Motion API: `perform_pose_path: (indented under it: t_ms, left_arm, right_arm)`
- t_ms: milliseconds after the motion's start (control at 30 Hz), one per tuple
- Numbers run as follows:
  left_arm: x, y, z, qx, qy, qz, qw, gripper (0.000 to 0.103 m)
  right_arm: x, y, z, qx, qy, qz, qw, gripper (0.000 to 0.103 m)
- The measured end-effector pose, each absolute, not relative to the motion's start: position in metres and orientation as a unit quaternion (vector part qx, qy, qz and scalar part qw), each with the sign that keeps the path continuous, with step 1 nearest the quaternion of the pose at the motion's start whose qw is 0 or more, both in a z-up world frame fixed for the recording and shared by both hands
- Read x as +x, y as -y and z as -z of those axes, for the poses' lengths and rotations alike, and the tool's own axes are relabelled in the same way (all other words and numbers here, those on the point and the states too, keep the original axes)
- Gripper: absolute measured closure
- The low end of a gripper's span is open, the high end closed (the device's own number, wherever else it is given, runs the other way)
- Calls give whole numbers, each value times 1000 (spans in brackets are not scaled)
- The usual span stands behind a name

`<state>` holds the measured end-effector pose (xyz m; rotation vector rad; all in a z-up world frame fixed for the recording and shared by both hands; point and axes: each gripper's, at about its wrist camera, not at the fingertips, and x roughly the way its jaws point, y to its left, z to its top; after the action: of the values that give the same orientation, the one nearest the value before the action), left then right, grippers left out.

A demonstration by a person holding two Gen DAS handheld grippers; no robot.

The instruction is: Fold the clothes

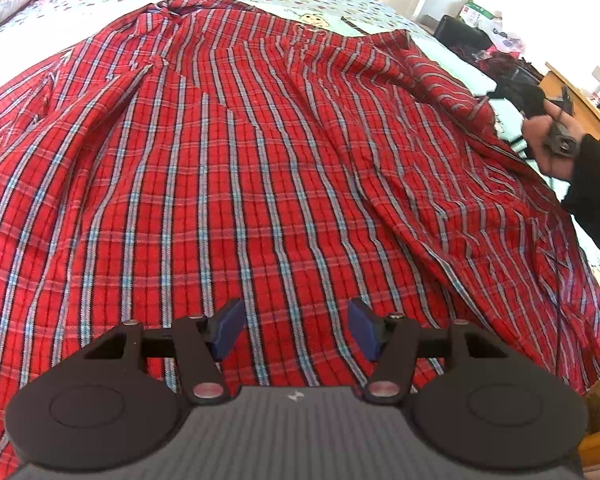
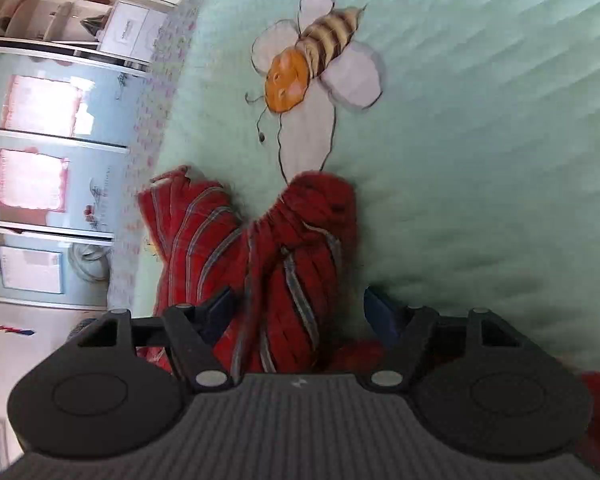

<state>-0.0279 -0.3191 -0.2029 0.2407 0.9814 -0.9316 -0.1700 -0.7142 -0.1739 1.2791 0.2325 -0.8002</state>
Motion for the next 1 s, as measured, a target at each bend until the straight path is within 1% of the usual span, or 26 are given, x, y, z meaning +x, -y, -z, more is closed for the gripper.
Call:
perform_pose_path:
  t_ms: [33,67,100,133,267,300,333,367,400,433,467,500,533,567,600,733,867,933,1000]
  left_arm:
    - [-26,319,202,114,-453,427,774,43]
    - [-24,318,201,116,-452,424,776,43]
    - [-22,317,200,117,-451,421,778,43]
    - [-20,315,199,118,-450,418,780,43]
    - [-10,312,201,117,-451,406,786,43]
    - [-8,313,203,116,-453,404,786,43]
    - [-8,315,205,115,-456,405,784,43]
    - [-9,318,208,115,-460,406,781,43]
    - [-11,320,210,114,-462,408,779,43]
    - [-14,323,210,112,-462,414,776,43]
    - [-18,325,209,110,-460,421,774,43]
    - [-23,326,206,109,-456,429,772,43]
    - [-28,327,202,109,-451,437,770,43]
    - [-32,326,198,111,-446,443,769,43]
    - [-35,324,194,113,-442,446,770,43]
    - [-39,307,175,109,-425,444,782,43]
    - [-39,287,161,86,-415,434,795,43]
    - [-41,280,159,76,-416,434,796,43]
    - [-44,273,157,67,-417,435,795,43]
  right_arm:
    - [-162,721,177,587,-105,361,717,84]
    - [-154,728,180,595,-104,360,711,92]
    - [-146,734,182,603,-104,359,705,94]
    - [-149,745,174,586,-88,373,714,95]
    - [-227,800,92,457,32,470,754,95]
    - [-252,812,72,424,59,495,756,93]
    - [-274,823,60,413,67,510,752,87]
    - [-294,834,50,412,66,519,746,84]
    - [-311,844,47,425,52,520,739,76]
    - [-324,844,50,431,37,523,734,72]
    - [-336,841,53,433,25,529,730,69]
    - [-347,830,62,439,26,528,726,60]
    - [-357,817,74,448,32,525,723,45]
    - [-367,803,86,457,38,521,720,40]
    - [-376,789,99,473,42,511,717,38]
    - [-422,729,150,533,56,474,698,38]
    - [-466,664,176,559,68,471,680,36]
    - [-469,627,178,548,41,450,704,36]
    - [-461,586,176,529,-3,431,731,36]
